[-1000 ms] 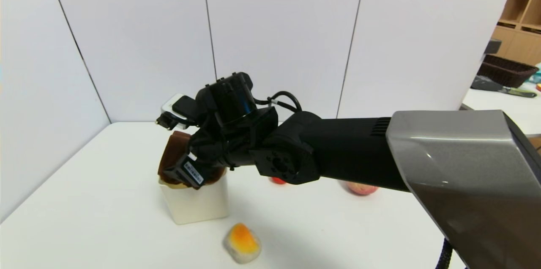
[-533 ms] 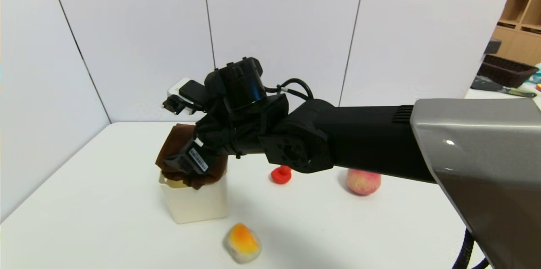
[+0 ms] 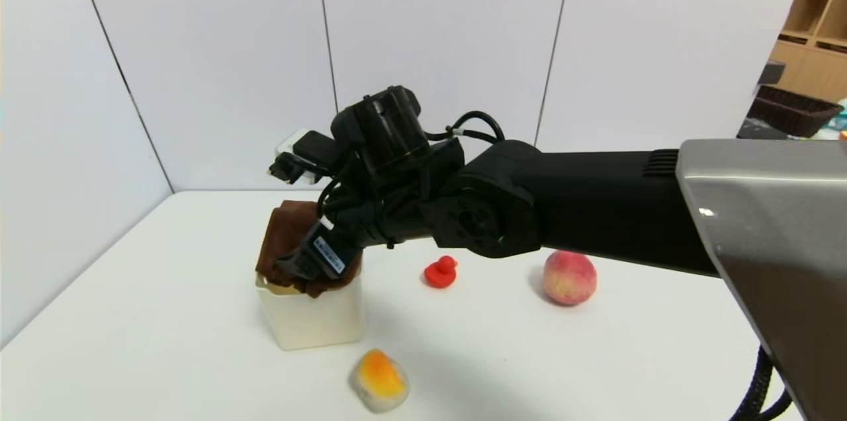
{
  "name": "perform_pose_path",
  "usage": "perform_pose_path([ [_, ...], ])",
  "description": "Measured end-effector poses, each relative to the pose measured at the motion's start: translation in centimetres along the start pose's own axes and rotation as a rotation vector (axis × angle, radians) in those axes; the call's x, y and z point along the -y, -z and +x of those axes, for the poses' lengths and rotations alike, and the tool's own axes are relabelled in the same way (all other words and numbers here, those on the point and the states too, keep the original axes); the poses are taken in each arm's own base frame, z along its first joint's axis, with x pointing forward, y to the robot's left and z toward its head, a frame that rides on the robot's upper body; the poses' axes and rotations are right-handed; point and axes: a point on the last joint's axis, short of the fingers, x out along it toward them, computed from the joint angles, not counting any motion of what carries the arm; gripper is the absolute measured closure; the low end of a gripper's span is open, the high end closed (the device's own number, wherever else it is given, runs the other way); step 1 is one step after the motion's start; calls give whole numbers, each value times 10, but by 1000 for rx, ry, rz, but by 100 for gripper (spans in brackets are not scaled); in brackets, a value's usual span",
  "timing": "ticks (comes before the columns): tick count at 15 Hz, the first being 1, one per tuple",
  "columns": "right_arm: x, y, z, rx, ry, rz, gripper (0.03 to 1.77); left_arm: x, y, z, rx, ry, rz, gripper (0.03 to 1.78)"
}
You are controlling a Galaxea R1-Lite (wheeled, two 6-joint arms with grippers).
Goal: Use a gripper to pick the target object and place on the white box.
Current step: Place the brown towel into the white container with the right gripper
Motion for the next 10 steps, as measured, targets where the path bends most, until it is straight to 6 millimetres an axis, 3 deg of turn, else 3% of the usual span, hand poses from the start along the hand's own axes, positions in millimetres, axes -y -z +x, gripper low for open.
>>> perform_pose_path([
  [10,7,-19,-34,39,25,-11,11,0,0,0,0,0,0,12],
])
